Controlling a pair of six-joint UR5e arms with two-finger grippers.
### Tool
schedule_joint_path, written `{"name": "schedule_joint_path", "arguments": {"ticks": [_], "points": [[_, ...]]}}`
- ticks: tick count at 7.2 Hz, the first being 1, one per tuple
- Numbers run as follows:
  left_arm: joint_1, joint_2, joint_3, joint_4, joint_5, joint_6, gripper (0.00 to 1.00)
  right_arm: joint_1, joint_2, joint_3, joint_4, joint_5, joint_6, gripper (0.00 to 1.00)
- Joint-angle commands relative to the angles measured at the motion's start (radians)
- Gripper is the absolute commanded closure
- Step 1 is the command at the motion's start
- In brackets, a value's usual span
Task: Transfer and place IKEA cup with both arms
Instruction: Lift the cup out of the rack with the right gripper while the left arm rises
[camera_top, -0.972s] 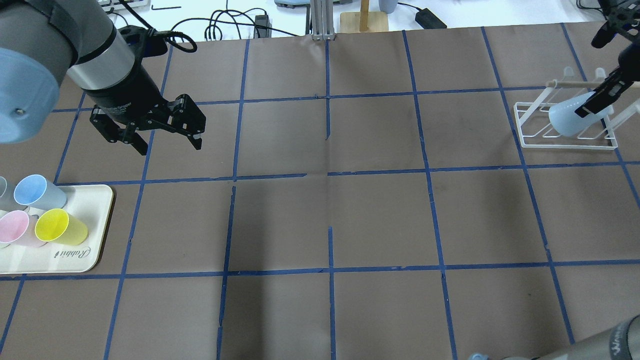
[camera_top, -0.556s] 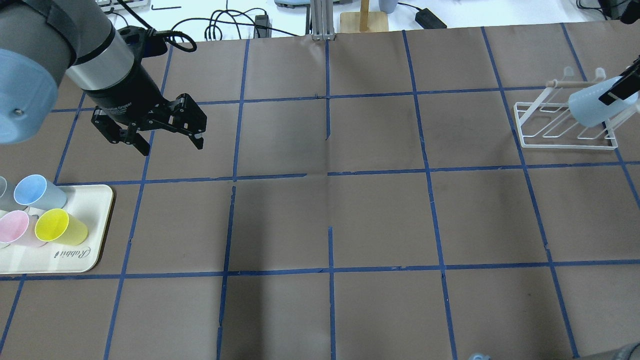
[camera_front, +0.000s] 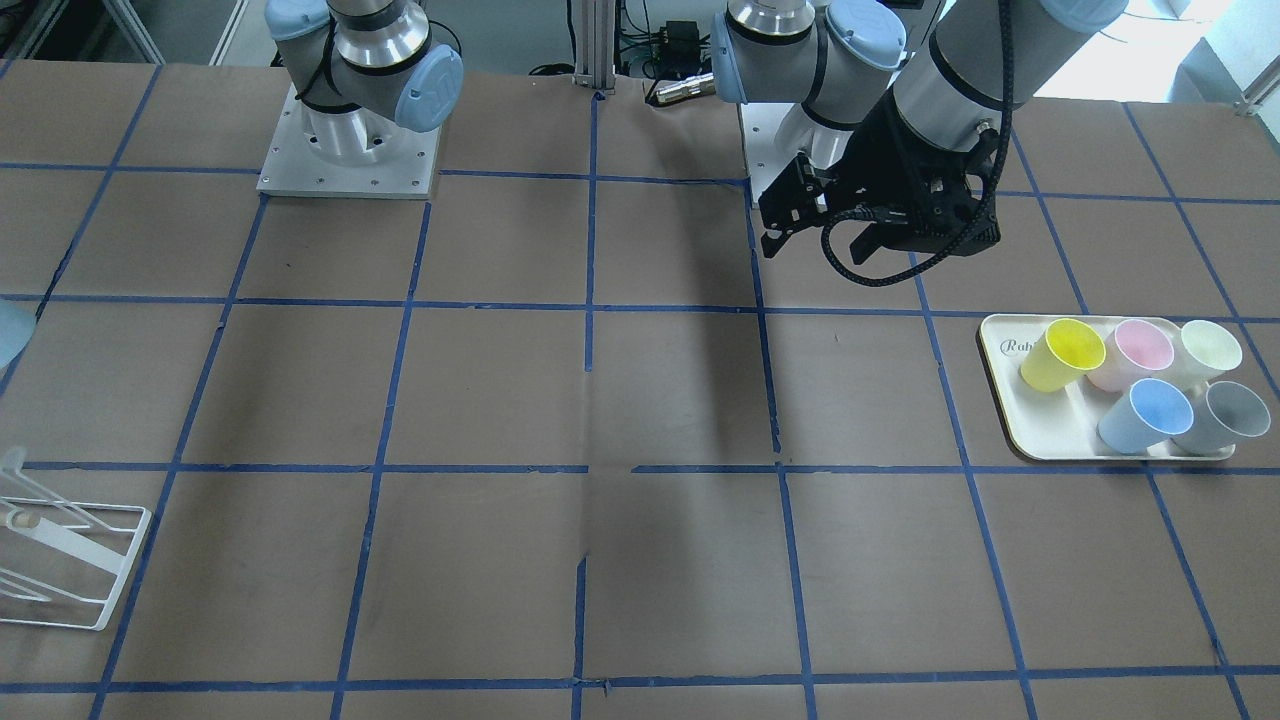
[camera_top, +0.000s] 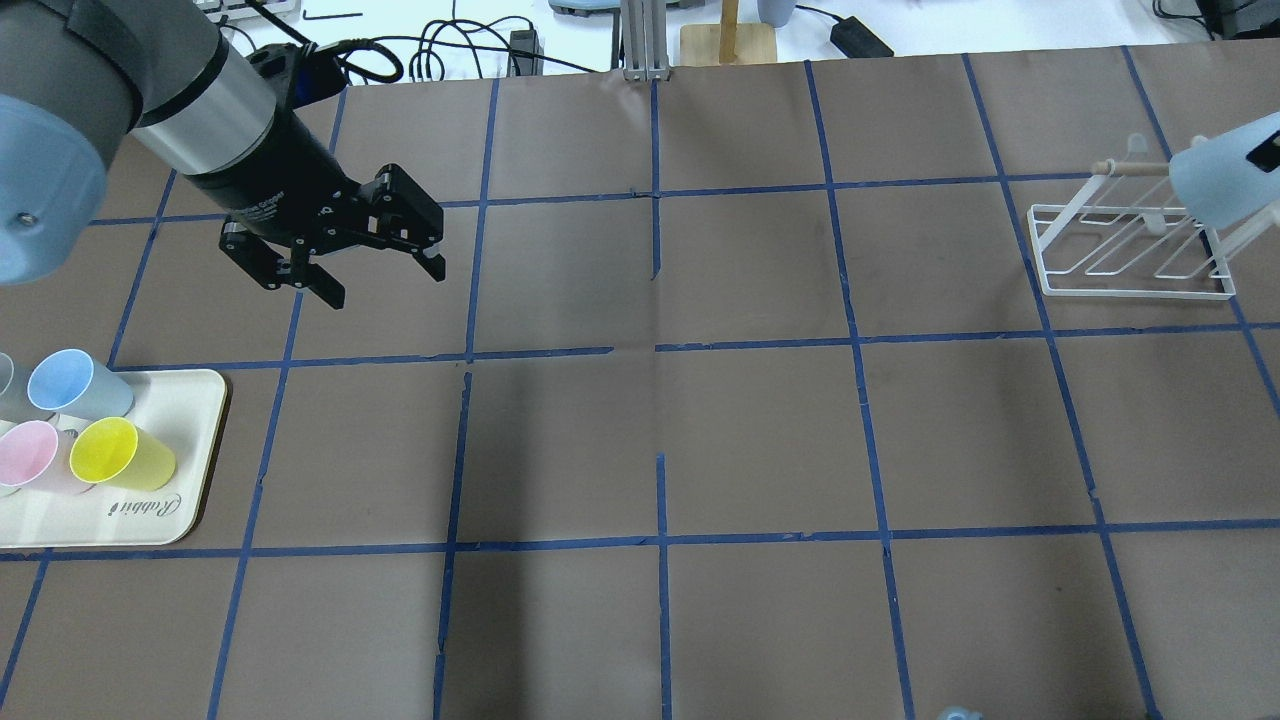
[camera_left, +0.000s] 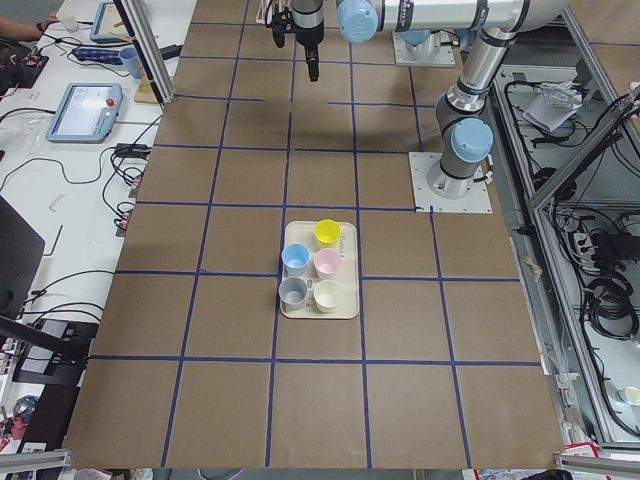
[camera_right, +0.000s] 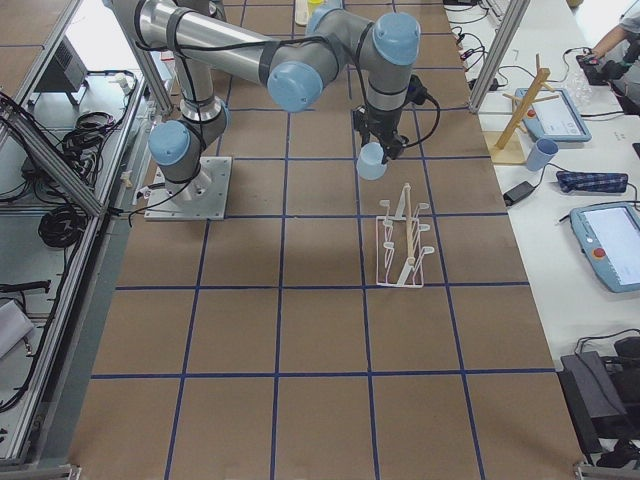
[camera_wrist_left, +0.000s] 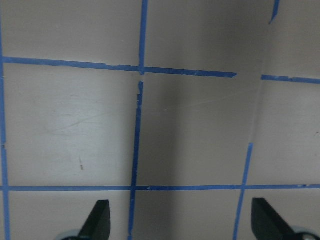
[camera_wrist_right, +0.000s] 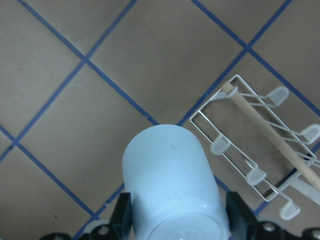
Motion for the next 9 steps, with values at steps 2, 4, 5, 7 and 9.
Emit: {"name": "schedule_joint_path", "arguments": {"ticks": [2,4,5,7,9], "points": [[0.007,0.006,-0.002,0.001,-0.476,-0.16,0.0,0.009,-0.037,-0.019,0.215,0.332,-0.075,0.74],[0.09,0.006,-0.023,-0.005,-0.76,-0.247,0.0,0.02,-0.037,-0.013,0.398,0.54,-0.264,0.74],[0.119,0.003,-0.025,-0.022,-0.868,-0.251,0.0,0.029,-0.036,-0.013,0.535,0.6,-0.381,0.74],[0.119,0.007,-0.08,-0.031,-1.068,-0.252,0.0,0.095,-0.028,-0.013,0.657,0.674,-0.515,0.75],[0.102,0.029,-0.175,-0.018,-1.216,-0.245,0.0,0.208,-0.037,-0.013,0.663,0.789,-0.535,0.75]]}}
